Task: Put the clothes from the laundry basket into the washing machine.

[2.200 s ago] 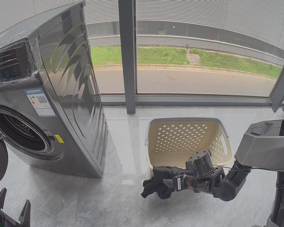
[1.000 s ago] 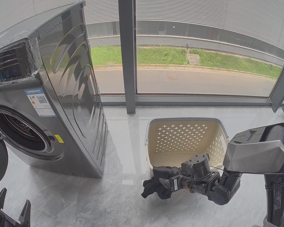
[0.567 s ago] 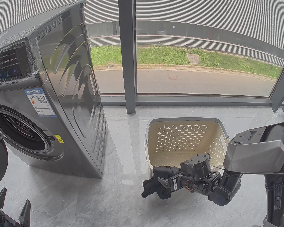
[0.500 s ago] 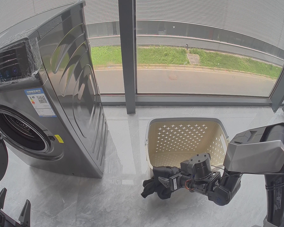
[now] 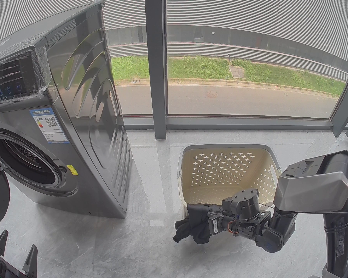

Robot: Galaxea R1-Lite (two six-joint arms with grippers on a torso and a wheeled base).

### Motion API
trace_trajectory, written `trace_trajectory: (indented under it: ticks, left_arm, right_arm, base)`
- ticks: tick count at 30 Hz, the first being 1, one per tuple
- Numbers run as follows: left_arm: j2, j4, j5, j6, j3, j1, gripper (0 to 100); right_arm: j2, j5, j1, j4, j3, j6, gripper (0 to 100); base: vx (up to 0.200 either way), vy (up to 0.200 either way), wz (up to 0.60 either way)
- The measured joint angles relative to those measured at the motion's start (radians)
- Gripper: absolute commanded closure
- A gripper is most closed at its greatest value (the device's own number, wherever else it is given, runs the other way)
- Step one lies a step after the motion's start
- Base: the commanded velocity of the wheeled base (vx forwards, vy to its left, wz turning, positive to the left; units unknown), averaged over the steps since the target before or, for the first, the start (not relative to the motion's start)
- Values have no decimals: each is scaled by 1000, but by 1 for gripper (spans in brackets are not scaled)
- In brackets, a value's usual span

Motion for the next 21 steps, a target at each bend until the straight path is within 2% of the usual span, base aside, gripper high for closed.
trace_trajectory:
  ticks: [7,12,13,21]
  left_arm:
    - [0,0,0,1,0,1,0]
    - [0,0,0,2,0,0,0]
    - [0,0,0,2,0,0,0]
    - [0,0,0,1,0,0,0]
  right_arm:
    - [-23,2,-1,-6,32,-4,100]
    - [-56,2,-8,-8,90,-14,100]
    - [-60,2,-7,-13,98,-14,0]
    - [-26,12,13,-65,71,-29,0]
  base:
    - [0,0,0]
    - [0,0,0]
    - [0,0,0]
    - [0,0,0]
